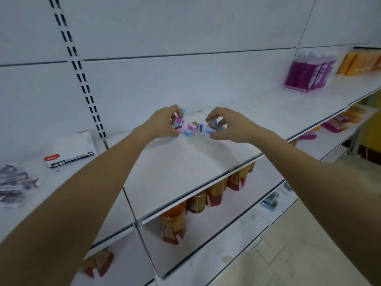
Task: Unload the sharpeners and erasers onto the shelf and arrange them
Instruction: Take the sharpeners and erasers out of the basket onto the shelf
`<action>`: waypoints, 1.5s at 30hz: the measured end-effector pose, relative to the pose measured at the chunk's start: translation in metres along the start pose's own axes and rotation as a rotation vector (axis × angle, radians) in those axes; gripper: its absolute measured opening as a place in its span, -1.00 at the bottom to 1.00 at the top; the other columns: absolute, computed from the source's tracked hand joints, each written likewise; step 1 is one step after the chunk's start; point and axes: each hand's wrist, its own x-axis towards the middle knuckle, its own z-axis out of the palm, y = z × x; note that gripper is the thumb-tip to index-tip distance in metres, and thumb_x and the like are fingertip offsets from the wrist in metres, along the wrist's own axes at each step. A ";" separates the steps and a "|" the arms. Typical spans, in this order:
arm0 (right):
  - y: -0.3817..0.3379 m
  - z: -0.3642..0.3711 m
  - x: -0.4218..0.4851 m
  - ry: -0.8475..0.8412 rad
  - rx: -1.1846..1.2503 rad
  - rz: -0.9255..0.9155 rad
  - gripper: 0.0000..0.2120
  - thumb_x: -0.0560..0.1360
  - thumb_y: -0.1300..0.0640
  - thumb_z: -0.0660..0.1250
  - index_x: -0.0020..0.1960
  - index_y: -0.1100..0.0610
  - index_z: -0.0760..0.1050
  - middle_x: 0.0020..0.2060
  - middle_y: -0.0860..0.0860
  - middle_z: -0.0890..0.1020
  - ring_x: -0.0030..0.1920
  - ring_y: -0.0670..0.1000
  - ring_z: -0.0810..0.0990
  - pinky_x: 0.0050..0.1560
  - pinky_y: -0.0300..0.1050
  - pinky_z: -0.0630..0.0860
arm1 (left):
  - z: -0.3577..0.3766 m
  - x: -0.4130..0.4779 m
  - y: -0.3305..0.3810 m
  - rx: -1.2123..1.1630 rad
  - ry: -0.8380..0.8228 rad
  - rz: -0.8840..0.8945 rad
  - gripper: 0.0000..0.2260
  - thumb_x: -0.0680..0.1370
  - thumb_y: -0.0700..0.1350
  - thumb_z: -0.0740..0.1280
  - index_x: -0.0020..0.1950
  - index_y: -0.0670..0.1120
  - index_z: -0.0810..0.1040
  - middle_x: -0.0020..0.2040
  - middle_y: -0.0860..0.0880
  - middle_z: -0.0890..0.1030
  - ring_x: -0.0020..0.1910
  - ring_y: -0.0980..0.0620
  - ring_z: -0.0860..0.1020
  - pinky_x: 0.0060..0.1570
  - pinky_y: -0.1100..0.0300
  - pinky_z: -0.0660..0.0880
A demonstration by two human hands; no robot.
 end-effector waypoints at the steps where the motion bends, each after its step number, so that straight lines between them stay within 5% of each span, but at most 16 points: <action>1: 0.002 0.002 0.010 -0.023 0.006 -0.033 -0.65 0.40 0.18 0.42 0.16 0.10 0.43 0.03 -0.03 0.46 0.01 0.06 0.52 -0.14 -0.25 0.37 | -0.001 0.000 -0.002 0.034 -0.021 -0.030 -0.66 0.37 -0.23 0.47 0.07 -0.07 0.43 0.00 -0.05 0.47 -0.15 -0.01 0.40 -0.19 0.25 0.32; 8: 0.028 0.013 0.058 -0.267 -0.009 -0.216 -0.78 0.45 0.14 0.36 0.10 0.06 0.53 0.07 -0.01 0.53 0.08 0.01 0.47 0.08 -0.15 0.41 | -0.006 0.000 0.000 0.220 -0.343 -0.233 -0.62 0.46 -0.16 0.36 0.26 -0.01 0.45 0.20 -0.04 0.47 0.05 0.03 0.44 0.09 0.20 0.36; 13: 0.039 0.010 0.068 -0.272 0.008 -0.258 -0.76 0.51 0.17 0.28 0.17 0.05 0.50 0.21 0.01 0.50 0.18 0.02 0.48 0.21 -0.15 0.38 | -0.001 -0.009 0.012 0.182 -0.219 -0.312 -0.58 0.52 -0.13 0.28 0.37 0.02 0.36 0.40 -0.01 0.32 0.36 0.03 0.31 0.29 0.19 0.22; 18: 0.053 0.013 0.067 -0.280 -0.108 -0.329 -0.69 0.61 0.18 0.09 0.33 0.11 0.39 0.36 0.03 0.39 0.35 0.02 0.32 0.22 -0.31 0.17 | 0.024 -0.013 0.011 0.132 -0.174 -0.381 -0.69 0.62 -0.02 0.11 0.32 -0.11 0.36 0.29 -0.13 0.41 0.28 -0.11 0.37 0.22 0.10 0.27; 22: 0.057 0.022 0.066 -0.329 -0.196 -0.343 -0.62 0.63 0.14 -0.01 0.43 0.12 0.24 0.46 0.08 0.20 0.45 0.03 0.15 0.34 -0.26 0.02 | 0.045 -0.012 0.013 0.193 -0.118 -0.406 -0.50 0.64 0.04 0.03 0.53 -0.05 -0.06 0.52 -0.07 0.09 0.50 -0.05 0.03 0.44 0.10 -0.01; 28: 0.048 0.019 0.067 -0.247 -0.195 -0.383 -0.57 0.62 0.03 0.01 0.47 0.07 0.14 0.49 -0.01 0.10 0.48 -0.02 0.06 0.43 -0.17 -0.01 | 0.023 -0.012 0.009 0.342 -0.109 -0.427 -0.43 0.62 0.08 0.03 0.52 -0.04 -0.19 0.55 -0.02 -0.07 0.52 -0.03 -0.07 0.47 -0.02 -0.06; 35: -0.050 0.038 0.059 -0.238 -0.230 -0.632 -0.55 0.60 -0.02 0.06 0.47 0.04 0.15 0.49 -0.02 0.12 0.47 -0.02 0.08 0.42 -0.20 -0.02 | -0.081 -0.095 -0.005 0.572 0.121 -0.397 -0.51 0.63 -0.06 0.07 0.52 -0.12 -0.01 0.52 -0.12 0.12 0.48 -0.09 0.08 0.42 0.10 0.02; 45: -0.302 0.140 -0.011 -0.325 -0.115 -1.046 -0.53 0.61 -0.03 0.05 0.48 0.05 0.12 0.49 0.00 0.14 0.47 -0.01 0.07 0.40 -0.24 -0.06 | -0.218 -0.327 -0.024 0.862 0.302 -0.531 -0.62 0.61 -0.11 0.11 0.43 -0.10 0.27 0.40 -0.12 0.35 0.40 -0.12 0.24 0.31 0.02 0.21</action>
